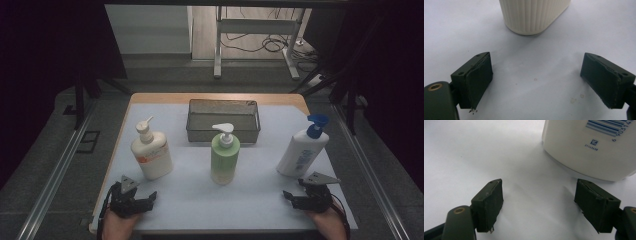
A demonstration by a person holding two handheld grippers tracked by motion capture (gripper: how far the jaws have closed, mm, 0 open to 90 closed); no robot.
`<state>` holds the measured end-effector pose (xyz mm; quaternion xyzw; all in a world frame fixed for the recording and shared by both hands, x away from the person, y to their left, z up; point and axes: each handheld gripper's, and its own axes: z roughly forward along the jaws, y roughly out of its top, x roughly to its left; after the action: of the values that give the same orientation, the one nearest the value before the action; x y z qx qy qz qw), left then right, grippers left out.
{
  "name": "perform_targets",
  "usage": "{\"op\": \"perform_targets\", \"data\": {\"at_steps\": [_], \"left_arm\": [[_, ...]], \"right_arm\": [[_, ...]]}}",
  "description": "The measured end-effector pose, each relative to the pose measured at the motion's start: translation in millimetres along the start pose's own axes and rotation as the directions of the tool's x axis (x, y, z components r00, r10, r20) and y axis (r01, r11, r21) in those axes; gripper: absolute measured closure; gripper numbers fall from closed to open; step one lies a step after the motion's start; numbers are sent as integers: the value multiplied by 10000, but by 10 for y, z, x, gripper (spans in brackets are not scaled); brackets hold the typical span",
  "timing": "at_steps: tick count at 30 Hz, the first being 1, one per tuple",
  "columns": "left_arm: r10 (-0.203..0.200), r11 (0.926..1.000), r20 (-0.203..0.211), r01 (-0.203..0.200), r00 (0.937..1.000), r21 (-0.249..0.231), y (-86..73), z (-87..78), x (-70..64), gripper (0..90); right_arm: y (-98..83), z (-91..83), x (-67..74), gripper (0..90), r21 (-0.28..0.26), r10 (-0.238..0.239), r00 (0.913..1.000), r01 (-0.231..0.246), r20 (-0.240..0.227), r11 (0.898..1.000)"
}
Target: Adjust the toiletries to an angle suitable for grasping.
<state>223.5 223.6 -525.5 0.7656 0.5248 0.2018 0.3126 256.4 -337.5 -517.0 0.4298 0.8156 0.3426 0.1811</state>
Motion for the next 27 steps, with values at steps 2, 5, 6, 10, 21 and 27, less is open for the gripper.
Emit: {"op": "perform_targets", "data": {"at_steps": [2,5,6,10,21,27], "left_arm": [[11,10000,4,-11,10000,-26,-4,0,1,104],[35,10000,20,-35,10000,32,4,2,3,103],[35,10000,20,-35,10000,32,4,2,3,103],[67,10000,55,-67,10000,-52,-5,2,8,102],[29,10000,52,-28,10000,-94,-12,1,8,103],[23,9999,49,-23,10000,-114,-14,1,7,103]], "right_arm": [[-1,1,-5,227,-16,33,10000,-33,-46,10000],[-3,0,-2,226,-19,27,10000,-27,-31,10000],[-3,0,-2,226,-19,27,10000,-27,-31,10000],[-5,1,-3,226,-32,31,10000,-31,-37,10000],[0,2,-4,212,11,11,9999,-10,-102,10000],[5,2,-4,192,48,-30,9998,31,-197,10000]]}}
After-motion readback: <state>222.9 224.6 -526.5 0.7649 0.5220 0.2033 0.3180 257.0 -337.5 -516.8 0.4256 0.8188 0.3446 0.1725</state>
